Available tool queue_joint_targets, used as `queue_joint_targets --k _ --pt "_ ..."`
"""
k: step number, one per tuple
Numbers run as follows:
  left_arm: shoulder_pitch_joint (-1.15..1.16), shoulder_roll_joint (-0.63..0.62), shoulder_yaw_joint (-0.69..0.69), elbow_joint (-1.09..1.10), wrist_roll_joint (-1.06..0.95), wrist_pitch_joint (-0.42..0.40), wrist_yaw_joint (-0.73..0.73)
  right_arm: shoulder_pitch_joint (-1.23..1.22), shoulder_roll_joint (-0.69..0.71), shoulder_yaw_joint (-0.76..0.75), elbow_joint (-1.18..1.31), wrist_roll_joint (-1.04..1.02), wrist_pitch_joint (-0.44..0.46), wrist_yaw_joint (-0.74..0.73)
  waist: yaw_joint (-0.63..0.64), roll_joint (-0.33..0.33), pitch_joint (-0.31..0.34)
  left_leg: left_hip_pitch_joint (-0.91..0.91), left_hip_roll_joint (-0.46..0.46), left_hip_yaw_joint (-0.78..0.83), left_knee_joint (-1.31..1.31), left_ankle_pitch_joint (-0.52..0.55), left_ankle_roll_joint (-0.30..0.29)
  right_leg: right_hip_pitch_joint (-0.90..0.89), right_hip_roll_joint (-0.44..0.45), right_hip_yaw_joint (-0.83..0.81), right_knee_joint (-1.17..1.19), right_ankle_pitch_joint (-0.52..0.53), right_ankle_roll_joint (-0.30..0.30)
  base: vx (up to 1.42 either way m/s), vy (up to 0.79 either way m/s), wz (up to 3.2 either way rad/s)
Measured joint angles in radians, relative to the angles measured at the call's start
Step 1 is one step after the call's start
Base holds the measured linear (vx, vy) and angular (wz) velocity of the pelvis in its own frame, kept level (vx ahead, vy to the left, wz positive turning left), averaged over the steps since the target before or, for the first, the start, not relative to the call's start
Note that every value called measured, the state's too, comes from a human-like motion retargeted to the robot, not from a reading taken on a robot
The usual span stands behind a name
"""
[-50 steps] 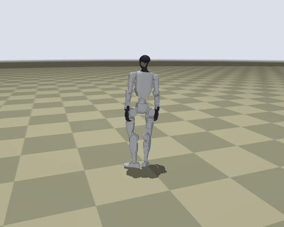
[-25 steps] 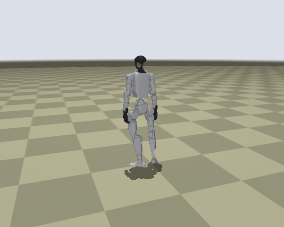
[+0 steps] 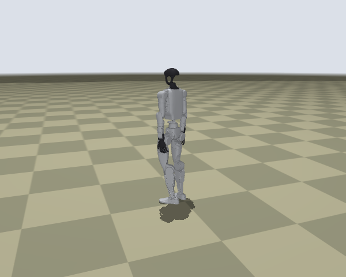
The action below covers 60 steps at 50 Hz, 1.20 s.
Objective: In place motions
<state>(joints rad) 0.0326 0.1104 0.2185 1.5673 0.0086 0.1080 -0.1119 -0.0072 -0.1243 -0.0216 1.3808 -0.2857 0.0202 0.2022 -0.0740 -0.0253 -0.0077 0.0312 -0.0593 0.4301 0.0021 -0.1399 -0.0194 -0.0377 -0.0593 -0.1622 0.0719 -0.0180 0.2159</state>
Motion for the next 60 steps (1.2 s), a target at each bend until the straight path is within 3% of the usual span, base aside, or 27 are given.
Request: queue_joint_targets --k 20,38,48,52,56,58,60 --pt "-0.040 -0.026 -0.032 -0.041 0.009 0.004 -0.021 0.025 -0.004 -0.010 0.080 -0.020 0.004 -0.006 0.032 0.008 -0.029 -0.015 0.008 -0.104 0.013 0.007 -0.004 0.051 0.012 -0.069 -0.017 0.001 -0.045 0.02 -0.07 0.26" --pt "-0.036 -0.022 -0.042 0.010 0.025 0.010 -0.010 0.032 0.004 -0.016 0.057 -0.024 0.005 0.001 0.033 0.018 -0.040 -0.023 0.025 -0.105 0.027 -0.005 -0.013 0.045 0.022 -0.058 -0.016 0.016 -0.084 0.00 -0.03 0.02" --pt "-0.017 -0.015 -0.037 0.011 0.016 0.009 -0.001 0.005 0.007 -0.010 0.030 -0.026 0.002 0.013 -0.002 -0.023 -0.054 -0.067 0.038 -0.068 0.168 -0.069 -0.031 -0.003 -0.001 0.043 0.010 0.044 -0.053 -0.03 0.00 -0.23" --pt "-0.016 -0.015 -0.045 0.014 0.005 0.006 0.005 -0.012 -0.001 -0.011 -0.003 -0.030 -0.002 0.024 0.012 -0.057 -0.044 -0.118 0.004 -0.193 0.280 -0.054 0.008 -0.035 -0.038 0.117 0.006 0.076 -0.017 -0.09 0.07 -1.22" --pt "-0.017 -0.021 -0.048 0.016 0.001 0.005 0.009 -0.030 -0.017 0.002 -0.045 -0.031 -0.009 0.032 0.075 -0.091 -0.017 -0.137 -0.093 -0.502 0.328 -0.053 0.088 -0.070 -0.058 0.234 0.001 0.110 0.023 -0.08 0.18 -2.36" --pt "-0.014 -0.022 -0.046 0.013 0.003 0.003 0.009 -0.043 -0.025 0.013 -0.059 -0.033 -0.009 0.037 0.103 -0.096 -0.005 -0.118 -0.109 -0.596 0.310 -0.068 0.088 -0.091 -0.044 0.298 0.001 0.126 0.042 -0.06 0.18 -2.72" --pt "-0.010 -0.017 -0.047 0.015 0.002 0.000 0.008 -0.055 -0.027 0.022 -0.074 -0.037 -0.008 0.039 0.099 -0.088 -0.002 -0.096 -0.071 -0.573 0.283 -0.104 0.069 -0.108 -0.004 0.330 -0.004 0.139 0.046 -0.10 0.07 -2.32"
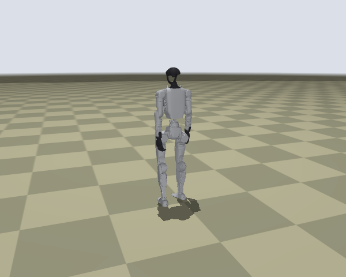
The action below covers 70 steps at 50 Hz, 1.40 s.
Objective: In place motions
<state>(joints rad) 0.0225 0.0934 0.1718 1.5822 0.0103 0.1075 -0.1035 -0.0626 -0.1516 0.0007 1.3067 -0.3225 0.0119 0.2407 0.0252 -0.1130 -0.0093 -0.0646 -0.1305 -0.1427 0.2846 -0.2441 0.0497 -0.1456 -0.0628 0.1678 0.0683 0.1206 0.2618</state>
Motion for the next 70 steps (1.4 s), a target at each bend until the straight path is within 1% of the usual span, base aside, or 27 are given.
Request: queue_joint_targets --k 3,5,6,7,8,10,12,14,21,23,25,26,29,32,36,41,47,50,51,53,55,57,60,61,63,67,70 --pt "-0.012 0.016 -0.012 0.009 0.002 0.005 -0.008 -0.018 0.000 0.007 -0.030 0.007 0.000 0.003 -0.078 0.015 0.005 0.028 0.032 0.103 -0.048 -0.060 0.048 -0.027 0.044 0.016 -0.008 0.012 0.000 -0.21 0.17 -1.53" --pt "-0.037 0.029 -0.005 0.009 0.012 0.014 -0.014 -0.039 0.002 0.017 -0.050 0.023 -0.001 0.003 -0.147 0.019 0.018 0.026 0.043 0.150 -0.083 -0.051 0.037 -0.060 0.053 0.034 -0.004 0.008 0.000 -0.44 0.43 -1.40" --pt "-0.051 0.039 0.008 0.001 0.018 0.016 -0.014 -0.050 0.007 0.028 -0.056 0.035 0.000 -0.004 -0.171 0.009 0.026 0.015 0.029 0.195 -0.098 -0.042 0.049 -0.087 0.043 0.059 0.006 0.007 -0.006 -0.59 0.51 -1.78" --pt "-0.064 0.051 0.019 -0.009 0.022 0.017 -0.015 -0.061 0.013 0.037 -0.059 0.047 0.000 -0.012 -0.194 0.002 0.037 0.009 0.023 0.235 -0.112 -0.036 0.057 -0.112 0.040 0.068 0.020 0.006 -0.030 -0.61 0.44 -1.92" --pt "-0.074 0.067 0.025 -0.021 0.025 0.017 -0.017 -0.068 0.023 0.040 -0.055 0.063 0.000 -0.023 -0.214 0.003 0.051 0.014 0.034 0.266 -0.125 -0.036 0.058 -0.135 0.053 0.042 0.040 0.005 -0.087 -0.54 0.31 -2.02" --pt "-0.083 0.101 0.031 -0.044 0.033 0.019 -0.018 -0.073 0.030 0.034 -0.026 0.098 -0.003 -0.026 -0.213 0.010 0.072 0.022 0.064 0.358 -0.143 -0.037 0.053 -0.173 0.044 -0.102 0.071 -0.028 -0.205 -0.42 0.23 -2.37" --pt "-0.081 0.117 0.037 -0.047 0.039 0.022 -0.008 -0.064 0.023 0.028 0.006 0.104 0.002 0.004 -0.186 0.021 0.072 0.037 0.084 0.448 -0.166 -0.039 0.049 -0.188 0.028 -0.225 0.082 -0.067 -0.269 -0.28 0.24 -2.48" --pt "-0.067 0.123 0.035 -0.039 0.035 0.022 0.013 -0.039 0.008 0.012 0.040 0.077 0.017 0.026 -0.152 0.036 0.059 0.060 0.098 0.551 -0.193 -0.045 0.043 -0.195 0.000 -0.356 0.090 -0.111 -0.306 -0.17 0.27 -2.72" --pt "0.000 0.100 0.043 -0.021 0.022 0.023 0.013 0.000 -0.036 -0.060 0.150 0.039 0.051 -0.010 -0.098 0.106 0.019 0.125 0.143 0.895 -0.244 -0.082 0.003 -0.144 -0.093 -0.911 0.159 -0.256 -0.385 -0.24 0.24 -2.66" --pt "0.010 0.088 0.057 -0.010 0.030 0.025 0.018 -0.001 -0.040 -0.077 0.172 0.050 0.060 -0.019 -0.126 0.129 0.014 0.133 0.157 0.946 -0.244 -0.092 -0.011 -0.099 -0.102 -1.075 0.157 -0.284 -0.382 -0.31 0.14 -2.19" --pt "0.012 0.076 0.064 0.005 0.037 0.031 0.022 0.002 -0.043 -0.095 0.190 0.070 0.066 -0.028 -0.151 0.145 0.010 0.144 0.163 0.999 -0.241 -0.102 -0.028 -0.056 -0.101 -1.232 0.136 -0.269 -0.368 -0.25 0.09 -2.11" --pt "0.010 0.071 0.064 0.010 0.040 0.033 0.023 0.005 -0.044 -0.103 0.197 0.079 0.068 -0.032 -0.150 0.144 0.008 0.152 0.157 1.027 -0.241 -0.107 -0.035 -0.050 -0.094 -1.252 0.125 -0.246 -0.364 -0.22 0.03 -2.09" --pt "0.000 0.056 0.051 0.013 0.039 0.038 0.023 0.019 -0.043 -0.133 0.222 0.102 0.075 -0.046 -0.152 0.139 0.001 0.175 0.141 1.091 -0.236 -0.119 -0.056 -0.074 -0.076 -1.163 0.115 -0.147 -0.368 -0.12 0.00 -1.85" --pt "-0.018 0.044 0.020 0.000 0.029 0.040 0.014 0.037 -0.037 -0.161 0.252 0.118 0.081 -0.060 -0.182 0.145 -0.013 0.191 0.142 1.127 -0.223 -0.121 -0.075 -0.097 -0.051 -1.076 0.102 -0.085 -0.420 -0.11 -0.05 -1.06" --pt "-0.068 0.027 -0.018 -0.023 0.033 0.048 0.001 0.071 -0.030 -0.192 0.282 0.135 0.087 -0.057 -0.244 0.177 -0.030 0.214 0.152 1.139 -0.214 -0.111 -0.094 -0.093 -0.025 -1.041 0.093 -0.107 -0.434 -0.09 -0.11 -0.44" --pt "-0.108 -0.020 -0.068 -0.095 0.002 0.028 -0.010 0.105 -0.034 -0.235 0.287 0.120 0.089 -0.054 -0.227 0.228 -0.072 0.238 0.155 1.178 -0.230 -0.082 -0.123 -0.118 0.008 -0.966 0.142 -0.158 -0.445 0.01 -0.07 -0.90" --pt "-0.113 -0.038 -0.107 -0.166 0.023 0.007 -0.050 0.090 -0.038 -0.246 0.254 0.109 0.091 -0.057 -0.254 0.288 -0.113 0.268 0.170 1.203 -0.217 0.007 -0.136 -0.136 0.038 -0.894 0.185 -0.210 -0.431 0.01 -0.16 -0.79" --pt "-0.117 -0.033 -0.114 -0.160 0.043 0.006 -0.046 0.059 -0.030 -0.236 0.228 0.122 0.091 -0.059 -0.274 0.282 -0.106 0.301 0.170 1.207 -0.167 0.102 -0.112 -0.117 0.035 -0.844 0.183 -0.223 -0.434 0.03 -0.09 -0.79" --pt "-0.118 -0.031 -0.112 -0.153 0.050 0.008 -0.046 0.048 -0.024 -0.230 0.217 0.128 0.090 -0.058 -0.278 0.264 -0.104 0.311 0.169 1.199 -0.132 0.144 -0.088 -0.108 0.019 -0.823 0.183 -0.225 -0.432 0.07 -0.16 -0.87" --pt "-0.114 -0.027 -0.110 -0.140 0.059 0.012 -0.043 0.030 -0.010 -0.218 0.191 0.137 0.086 -0.056 -0.266 0.217 -0.100 0.319 0.168 1.165 -0.034 0.227 -0.023 -0.089 -0.020 -0.770 0.185 -0.224 -0.426 0.11 -0.16 -1.22" --pt "-0.101 -0.026 -0.116 -0.125 0.055 0.012 -0.034 0.017 0.006 -0.202 0.151 0.139 0.081 -0.046 -0.216 0.149 -0.096 0.295 0.175 1.097 0.133 0.307 0.079 -0.070 -0.070 -0.690 0.193 -0.219 -0.417 0.18 -0.18 -1.80" --pt "-0.085 -0.023 -0.122 -0.115 0.045 0.014 -0.029 0.011 0.019 -0.188 0.114 0.129 0.079 -0.035 -0.172 0.115 -0.094 0.247 0.200 1.028 0.264 0.314 0.081 -0.065 -0.086 -0.637 0.194 -0.213 -0.415 0.19 -0.18 -1.72" --pt "-0.059 -0.025 -0.119 -0.092 0.023 0.018 -0.021 -0.002 0.037 -0.150 0.036 0.097 0.069 -0.012 -0.111 0.095 -0.085 0.117 0.197 0.826 0.393 0.304 0.015 -0.056 -0.069 -0.556 0.173 -0.185 -0.418 0.12 -0.15 -1.86" --pt "-0.055 -0.028 -0.110 -0.083 0.014 0.019 -0.018 -0.011 0.040 -0.130 0.009 0.087 0.065 -0.007 -0.104 0.092 -0.074 0.083 0.182 0.772 0.400 0.299 0.012 -0.050 -0.064 -0.534 0.163 -0.175 -0.417 0.02 -0.09 -1.79" --pt "-0.049 -0.034 -0.093 -0.068 0.000 0.020 -0.012 -0.028 0.044 -0.088 -0.038 0.069 0.053 -0.002 -0.100 0.088 -0.055 0.039 0.171 0.710 0.385 0.279 0.025 -0.040 -0.060 -0.495 0.148 -0.158 -0.415 -0.02 -0.04 -1.56" --pt "-0.038 -0.046 -0.073 -0.052 0.000 0.022 -0.002 -0.056 0.041 -0.019 -0.089 0.042 0.035 0.004 -0.108 0.093 -0.034 -0.016 0.183 0.679 0.257 0.223 0.087 -0.033 -0.049 -0.433 0.124 -0.136 -0.404 0.04 0.00 -1.34" --pt "-0.033 -0.055 -0.081 -0.051 0.009 0.022 0.002 -0.059 0.035 -0.006 -0.089 0.025 0.032 0.004 -0.095 0.107 -0.018 -0.059 0.164 0.594 0.123 0.205 0.090 -0.018 -0.025 -0.392 0.098 -0.118 -0.396 0.06 0.03 -1.35"
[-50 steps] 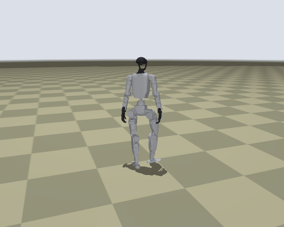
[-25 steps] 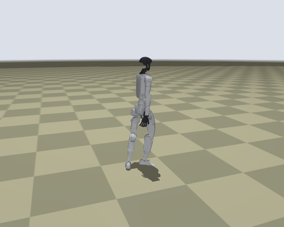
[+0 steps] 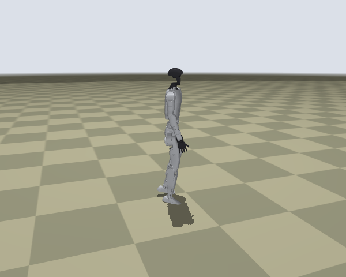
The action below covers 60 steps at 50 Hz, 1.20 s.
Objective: In place motions
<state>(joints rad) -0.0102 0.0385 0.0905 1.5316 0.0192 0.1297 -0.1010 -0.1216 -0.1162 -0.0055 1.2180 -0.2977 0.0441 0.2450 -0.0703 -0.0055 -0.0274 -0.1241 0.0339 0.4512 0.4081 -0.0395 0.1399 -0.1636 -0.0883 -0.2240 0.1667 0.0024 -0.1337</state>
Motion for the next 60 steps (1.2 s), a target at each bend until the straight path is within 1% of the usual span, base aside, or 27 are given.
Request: queue_joint_targets --k 4,6,7,8,9,10,12,14,16,18,20,23,26,30,35,41,48,60 --pt "-0.004 -0.010 -0.023 -0.010 0.012 0.001 -0.006 0.023 -0.013 -0.034 0.050 0.005 0.004 -0.006 0.040 0.033 0.026 -0.049 -0.041 -0.226 -0.159 0.015 -0.064 0.034 0.049 0.060 -0.031 0.014 0.011 0.15 0.01 -1.30" --pt "-0.004 -0.014 -0.035 -0.020 0.012 0.000 -0.008 0.042 -0.024 -0.058 0.096 0.014 0.010 -0.009 0.050 0.046 0.035 -0.054 -0.050 -0.306 -0.225 0.033 -0.099 0.055 0.069 0.094 -0.040 0.015 0.015 0.30 0.05 -0.99" --pt "-0.004 -0.016 -0.040 -0.024 0.011 0.000 -0.010 0.050 -0.031 -0.069 0.124 0.016 0.014 -0.012 0.051 0.052 0.039 -0.052 -0.051 -0.330 -0.259 0.060 -0.120 0.067 0.078 0.109 -0.044 0.015 0.017 0.32 0.08 -0.81" --pt "-0.003 -0.018 -0.042 -0.029 0.012 -0.001 -0.012 0.058 -0.040 -0.078 0.156 0.016 0.019 -0.014 0.049 0.061 0.042 -0.044 -0.045 -0.334 -0.294 0.115 -0.146 0.081 0.089 0.120 -0.051 0.016 0.021 0.31 0.08 -0.70" --pt "-0.001 -0.020 -0.043 -0.032 0.013 -0.002 -0.014 0.067 -0.050 -0.086 0.188 0.013 0.027 -0.016 0.042 0.064 0.043 -0.029 -0.044 -0.327 -0.321 0.139 -0.145 0.096 0.091 0.127 -0.060 0.019 0.028 0.32 0.08 -0.58" --pt "0.003 -0.023 -0.043 -0.035 0.015 -0.004 -0.016 0.077 -0.060 -0.094 0.220 0.008 0.035 -0.019 0.033 0.065 0.041 -0.010 -0.045 -0.315 -0.343 0.147 -0.130 0.112 0.089 0.133 -0.070 0.023 0.037 0.37 0.12 -0.55" --pt "0.004 -0.024 -0.028 -0.036 0.024 -0.004 -0.026 0.089 -0.080 -0.116 0.276 -0.013 0.055 -0.028 0.012 0.068 0.037 0.019 -0.046 -0.283 -0.331 0.099 -0.112 0.141 0.087 0.142 -0.094 0.033 0.055 0.41 0.14 -0.76" --pt "0.003 -0.019 0.003 -0.037 0.040 -0.002 -0.033 0.104 -0.075 -0.154 0.308 -0.010 0.079 -0.052 -0.006 0.072 0.026 0.041 -0.039 -0.255 -0.353 0.096 -0.113 0.156 0.097 0.160 -0.106 0.034 0.058 0.32 0.06 -0.92" --pt "0.002 -0.007 0.024 -0.040 0.054 -0.003 -0.030 0.118 -0.059 -0.209 0.329 0.057 0.084 -0.080 -0.021 0.070 0.021 0.065 -0.035 -0.229 -0.369 0.088 -0.114 0.152 0.100 0.193 -0.091 0.029 0.055 0.29 0.04 -0.76" --pt "0.002 0.009 0.024 -0.043 0.060 -0.005 -0.022 0.132 -0.055 -0.272 0.350 0.165 0.067 -0.080 0.002 0.069 0.022 0.103 -0.036 -0.188 -0.398 0.082 -0.104 0.150 0.108 0.220 -0.074 0.025 0.051 0.30 0.02 -0.98" --pt "0.006 0.022 0.019 -0.037 0.057 -0.005 -0.014 0.150 -0.051 -0.318 0.360 0.253 0.061 -0.068 0.021 0.065 0.005 0.129 -0.042 -0.157 -0.417 0.067 -0.098 0.154 0.115 0.226 -0.077 0.024 0.046 0.33 0.01 -0.79" --pt "0.000 0.035 0.030 -0.006 0.036 0.007 -0.010 0.170 -0.039 -0.345 0.352 0.295 0.061 -0.075 -0.001 0.061 -0.028 0.122 -0.041 -0.149 -0.409 0.051 -0.093 0.146 0.109 0.226 -0.080 0.024 0.057 0.25 -0.02 -0.21" --pt "-0.012 0.040 0.062 0.003 0.007 0.013 -0.009 0.165 -0.034 -0.312 0.340 0.274 0.059 -0.084 -0.014 0.053 -0.017 0.140 -0.044 -0.123 -0.407 0.038 -0.090 0.157 0.107 0.245 -0.085 0.031 0.068 0.16 0.03 -0.40" --pt "-0.009 0.038 0.084 -0.021 -0.003 0.008 -0.013 0.153 -0.025 -0.246 0.307 0.167 0.066 -0.059 -0.017 0.052 -0.019 0.161 -0.049 -0.083 -0.417 0.021 -0.084 0.156 0.107 0.260 -0.085 0.036 0.078 0.13 0.01 -0.51" --pt "-0.012 0.033 0.057 -0.020 0.017 0.007 -0.017 0.149 -0.003 -0.182 0.239 0.069 0.059 -0.025 -0.016 0.047 -0.024 0.165 -0.054 -0.069 -0.415 0.006 -0.080 0.154 0.099 0.267 -0.084 0.038 0.093 0.10 0.02 -0.17" --pt "-0.013 0.022 0.039 -0.018 0.044 0.007 -0.020 0.136 0.019 -0.130 0.176 0.037 0.044 -0.004 -0.008 0.046 -0.026 0.168 -0.062 -0.057 -0.419 -0.008 -0.077 0.148 0.092 0.271 -0.080 0.038 0.103 0.08 0.04 -0.12" --pt "-0.013 0.017 0.031 -0.001 0.054 0.006 -0.024 0.129 0.018 -0.116 0.160 0.034 0.038 -0.001 0.008 0.046 -0.029 0.156 -0.064 -0.071 -0.419 -0.013 -0.083 0.140 0.087 0.259 -0.071 0.032 0.106 0.01 0.01 0.01" --pt "-0.003 0.036 0.046 0.022 0.049 0.008 -0.013 0.143 -0.009 -0.147 0.242 0.048 0.048 -0.011 0.030 0.041 -0.022 0.129 -0.063 -0.150 -0.417 0.009 -0.108 0.150 0.080 0.186 -0.066 0.041 0.103 -0.01 -0.01 0.32"
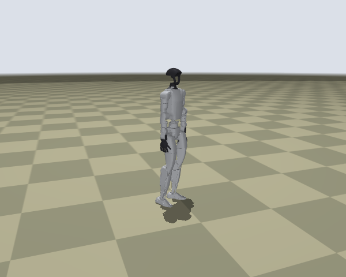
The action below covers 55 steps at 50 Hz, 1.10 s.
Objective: In place motions
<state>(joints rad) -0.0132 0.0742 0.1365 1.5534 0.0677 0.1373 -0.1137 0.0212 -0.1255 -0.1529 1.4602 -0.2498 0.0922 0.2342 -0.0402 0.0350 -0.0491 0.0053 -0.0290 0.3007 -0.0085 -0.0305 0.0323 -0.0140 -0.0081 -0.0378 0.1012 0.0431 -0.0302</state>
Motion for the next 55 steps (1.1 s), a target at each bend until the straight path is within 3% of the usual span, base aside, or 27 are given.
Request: queue_joint_targets --k 16,26,28,34,45,48,50,52,55 --pt "-0.002 -0.001 -0.001 -0.006 -0.007 0.001 0.006 -0.013 -0.007 0.014 -0.003 0.004 -0.010 0.001 0.008 -0.015 0.016 -0.103 0.013 -0.119 0.042 0.043 -0.046 -0.014 0.010 -0.065 -0.025 0.045 0.007 -0.16 -0.06 0.37" --pt "-0.068 -0.024 -0.060 -0.102 0.017 -0.022 -0.009 -0.042 -0.038 -0.011 -0.003 0.015 -0.020 0.006 0.026 -0.024 0.075 -0.221 -0.030 -0.227 0.086 0.067 -0.066 -0.036 -0.037 -0.261 -0.061 0.080 0.033 -0.28 -0.06 1.04" --pt "-0.074 -0.028 -0.073 -0.113 0.020 -0.028 -0.007 -0.040 -0.048 -0.014 0.012 0.008 -0.018 0.009 0.047 -0.030 0.078 -0.230 -0.017 -0.140 0.092 0.035 -0.055 -0.040 -0.051 -0.301 -0.068 0.086 0.034 -0.14 0.00 1.14" --pt "-0.072 -0.032 -0.065 -0.111 0.006 -0.042 -0.002 -0.045 -0.066 -0.018 0.046 -0.021 -0.007 0.002 0.045 -0.036 0.051 -0.174 0.076 0.330 0.124 -0.050 -0.088 -0.057 -0.082 -0.445 -0.075 0.087 0.016 -0.01 0.04 1.55" --pt "-0.063 -0.017 -0.074 -0.070 -0.015 -0.033 0.016 0.042 -0.023 -0.075 -0.047 0.016 -0.033 0.007 -0.017 -0.087 -0.049 0.098 0.119 0.738 0.226 -0.103 -0.008 -0.052 -0.146 -0.722 -0.045 0.009 -0.019 0.25 0.08 2.24" --pt "-0.076 -0.011 -0.078 -0.055 -0.017 -0.032 0.012 0.047 -0.008 -0.083 -0.058 0.015 -0.035 0.009 -0.079 -0.086 -0.077 0.103 0.143 0.773 0.266 -0.088 0.009 -0.049 -0.159 -0.821 -0.027 -0.025 -0.016 0.28 0.11 2.84" --pt "-0.093 -0.010 -0.085 -0.043 -0.013 -0.030 0.012 0.046 -0.001 -0.086 -0.063 0.023 -0.038 0.009 -0.107 -0.071 -0.078 0.094 0.147 0.773 0.253 -0.023 -0.002 -0.039 -0.148 -0.889 -0.021 -0.044 -0.015 0.18 0.12 2.51" --pt "-0.101 -0.016 -0.101 -0.037 -0.011 -0.029 0.014 0.049 0.001 -0.090 -0.061 0.033 -0.040 0.010 -0.090 -0.045 -0.064 0.096 0.130 0.789 0.169 -0.026 -0.059 -0.019 -0.112 -0.943 -0.017 -0.063 -0.017 0.26 0.24 1.81" --pt "-0.106 -0.036 -0.129 -0.028 -0.010 -0.030 0.009 0.050 -0.009 -0.098 -0.052 0.037 -0.039 0.013 -0.024 -0.021 -0.046 0.104 0.094 0.756 0.065 -0.070 -0.066 0.014 -0.080 -1.003 -0.010 -0.082 -0.016 0.27 0.23 1.05"
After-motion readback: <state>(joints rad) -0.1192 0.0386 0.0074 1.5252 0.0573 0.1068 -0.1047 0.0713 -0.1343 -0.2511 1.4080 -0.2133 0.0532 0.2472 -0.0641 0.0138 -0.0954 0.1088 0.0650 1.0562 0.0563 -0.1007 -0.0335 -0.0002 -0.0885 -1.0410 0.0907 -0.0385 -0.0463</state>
